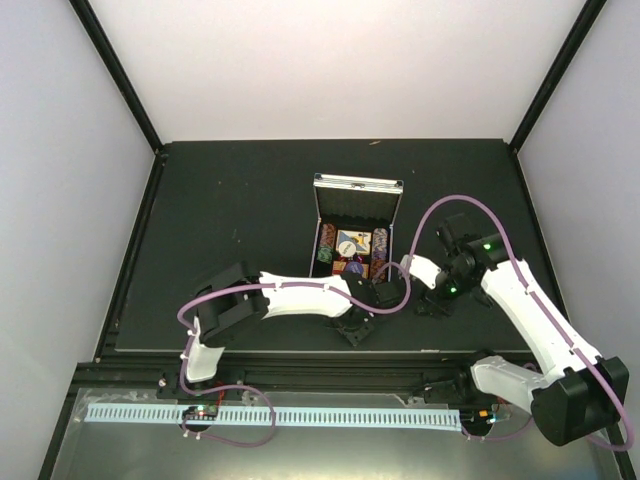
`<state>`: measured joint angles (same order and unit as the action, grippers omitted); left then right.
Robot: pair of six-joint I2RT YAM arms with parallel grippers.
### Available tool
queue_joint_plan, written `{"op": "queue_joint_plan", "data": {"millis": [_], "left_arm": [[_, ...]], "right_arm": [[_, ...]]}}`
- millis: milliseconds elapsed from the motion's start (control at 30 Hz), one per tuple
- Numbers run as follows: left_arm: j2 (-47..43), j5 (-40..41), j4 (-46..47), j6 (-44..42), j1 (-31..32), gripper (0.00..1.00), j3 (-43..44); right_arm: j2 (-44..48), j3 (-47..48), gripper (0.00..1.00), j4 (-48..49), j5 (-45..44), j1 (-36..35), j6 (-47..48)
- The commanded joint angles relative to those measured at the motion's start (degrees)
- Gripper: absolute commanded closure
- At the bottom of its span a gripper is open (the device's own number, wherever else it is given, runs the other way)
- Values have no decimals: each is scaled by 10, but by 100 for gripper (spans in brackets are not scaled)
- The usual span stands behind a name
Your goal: Pack up texas hold em set
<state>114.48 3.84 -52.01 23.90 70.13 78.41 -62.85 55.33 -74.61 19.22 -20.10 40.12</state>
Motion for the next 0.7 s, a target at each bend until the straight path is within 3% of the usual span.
{"op": "queue_joint_plan", "data": {"millis": [0, 333, 667], "left_arm": [[14, 8, -10, -22, -6, 65, -2], [-189, 121, 56, 12, -36, 66, -86], [-177, 126, 128, 3, -152, 66, -103]], "right_arm": [[-1, 31, 45, 1, 28, -3, 15], [-6, 45, 46, -3, 28, -3, 6], [-29, 65, 46, -13, 36, -3, 4]]}}
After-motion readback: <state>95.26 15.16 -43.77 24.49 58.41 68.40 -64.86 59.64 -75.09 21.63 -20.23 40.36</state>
